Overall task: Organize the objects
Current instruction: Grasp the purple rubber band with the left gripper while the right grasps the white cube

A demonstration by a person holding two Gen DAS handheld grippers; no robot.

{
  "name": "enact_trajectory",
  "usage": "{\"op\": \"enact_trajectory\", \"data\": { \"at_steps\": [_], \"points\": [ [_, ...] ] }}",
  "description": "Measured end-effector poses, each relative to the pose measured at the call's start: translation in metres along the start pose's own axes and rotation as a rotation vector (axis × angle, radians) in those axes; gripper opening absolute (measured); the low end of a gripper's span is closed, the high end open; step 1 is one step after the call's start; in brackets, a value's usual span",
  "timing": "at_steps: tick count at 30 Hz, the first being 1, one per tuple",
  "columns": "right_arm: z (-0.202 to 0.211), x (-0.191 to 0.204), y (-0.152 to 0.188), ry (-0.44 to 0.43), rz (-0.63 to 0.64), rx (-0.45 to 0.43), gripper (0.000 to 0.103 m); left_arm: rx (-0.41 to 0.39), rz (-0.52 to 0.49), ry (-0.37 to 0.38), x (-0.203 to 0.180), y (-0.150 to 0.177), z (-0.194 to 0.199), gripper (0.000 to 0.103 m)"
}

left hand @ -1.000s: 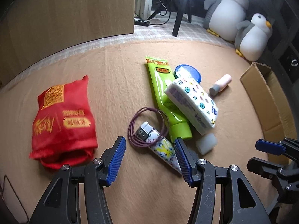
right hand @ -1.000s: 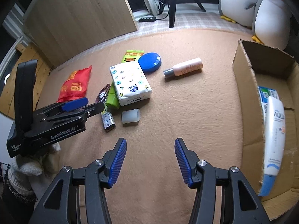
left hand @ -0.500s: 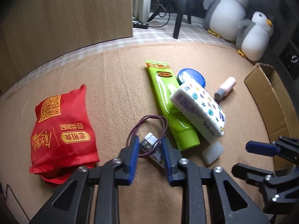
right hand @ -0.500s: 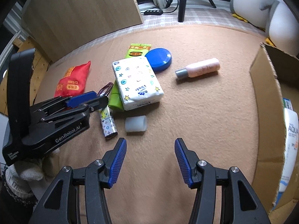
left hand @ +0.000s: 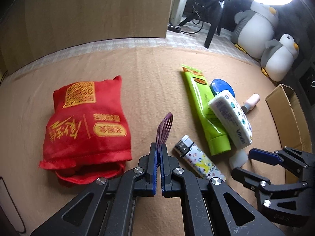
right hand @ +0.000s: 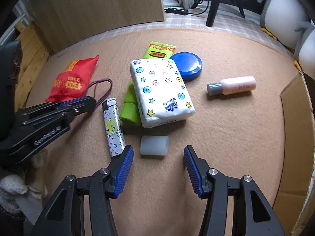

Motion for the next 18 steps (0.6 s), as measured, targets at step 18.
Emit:
{"op": "enact_trajectory", "data": {
  "at_steps": [18],
  "points": [
    [-0.004, 0.001, 0.0, 0.083, 0.097, 0.0, 0.023, -0.017, 0.062, 0.05, 0.007, 0.019, 0.02, 0.002]
  ]
}}
Point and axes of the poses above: each gripper's, at about its wrist camera, not at the fingertips, and z roughly against the way its jaws point, x to its left, y to its underside, the point moved 6 cm from there along -z, roughly the way its jaws point, and after that the axes turned 3 degrees about z, right-handed, at the moved point
